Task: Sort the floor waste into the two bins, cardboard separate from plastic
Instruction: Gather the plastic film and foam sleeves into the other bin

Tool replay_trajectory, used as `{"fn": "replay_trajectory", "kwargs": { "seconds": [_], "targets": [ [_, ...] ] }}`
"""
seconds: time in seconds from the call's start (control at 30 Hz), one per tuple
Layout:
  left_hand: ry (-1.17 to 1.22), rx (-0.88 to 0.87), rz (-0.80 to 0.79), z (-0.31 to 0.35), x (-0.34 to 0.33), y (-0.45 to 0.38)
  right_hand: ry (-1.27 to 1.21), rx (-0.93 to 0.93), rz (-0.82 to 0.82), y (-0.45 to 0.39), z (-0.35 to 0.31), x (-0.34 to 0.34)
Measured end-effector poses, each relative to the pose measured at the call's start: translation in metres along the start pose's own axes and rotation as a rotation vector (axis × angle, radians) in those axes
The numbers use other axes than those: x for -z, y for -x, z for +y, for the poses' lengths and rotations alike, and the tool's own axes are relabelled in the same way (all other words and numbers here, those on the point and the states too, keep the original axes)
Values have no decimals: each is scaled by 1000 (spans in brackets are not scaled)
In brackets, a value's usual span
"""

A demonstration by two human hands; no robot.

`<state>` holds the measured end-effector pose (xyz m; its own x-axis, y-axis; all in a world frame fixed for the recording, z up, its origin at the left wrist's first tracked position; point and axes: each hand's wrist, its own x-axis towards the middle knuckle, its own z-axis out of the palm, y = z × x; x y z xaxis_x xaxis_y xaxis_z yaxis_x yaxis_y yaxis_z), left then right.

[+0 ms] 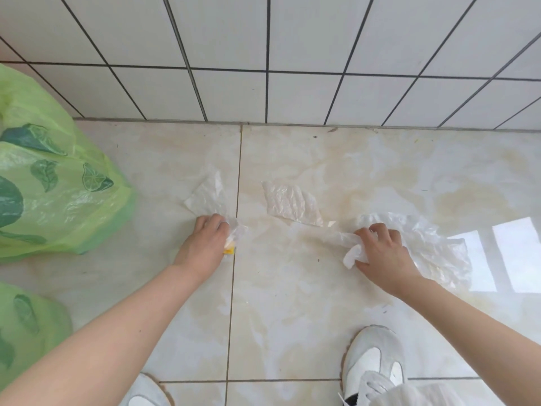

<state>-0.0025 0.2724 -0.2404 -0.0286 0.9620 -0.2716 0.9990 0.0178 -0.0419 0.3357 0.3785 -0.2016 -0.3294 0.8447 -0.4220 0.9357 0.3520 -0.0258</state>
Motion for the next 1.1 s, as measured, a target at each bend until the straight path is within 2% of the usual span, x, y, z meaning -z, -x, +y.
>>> {"fn": "replay_trajectory", "kwargs": {
  "seconds": [0.1, 0.2, 0.3, 0.37, 0.53, 0.8, 0.97, 1.1],
  "targets": [
    [-105, -62, 70, 7, 6, 7, 10, 49, -2, 0, -5, -5],
    [-26, -29, 103, 10, 5, 14, 25, 106, 23, -1, -9, -17],
    [149, 50, 48, 14, 5, 19, 5, 153, 87, 0, -12, -24],
    [235, 87, 15, 17, 7, 22, -49, 165, 75, -2, -13, -24],
    [398, 222, -94, 22, 10, 26, -307, 134, 63, -5, -19, -14],
    [481, 218, 11, 13, 13, 27, -574, 123, 160, -3, -50, 27],
    [541, 220, 75, 13, 19, 21, -598, 190, 226, -11, -71, 53],
    [567, 138, 77, 18, 34, 5, -498, 226, 214, -38, -81, 64]
  ]
}}
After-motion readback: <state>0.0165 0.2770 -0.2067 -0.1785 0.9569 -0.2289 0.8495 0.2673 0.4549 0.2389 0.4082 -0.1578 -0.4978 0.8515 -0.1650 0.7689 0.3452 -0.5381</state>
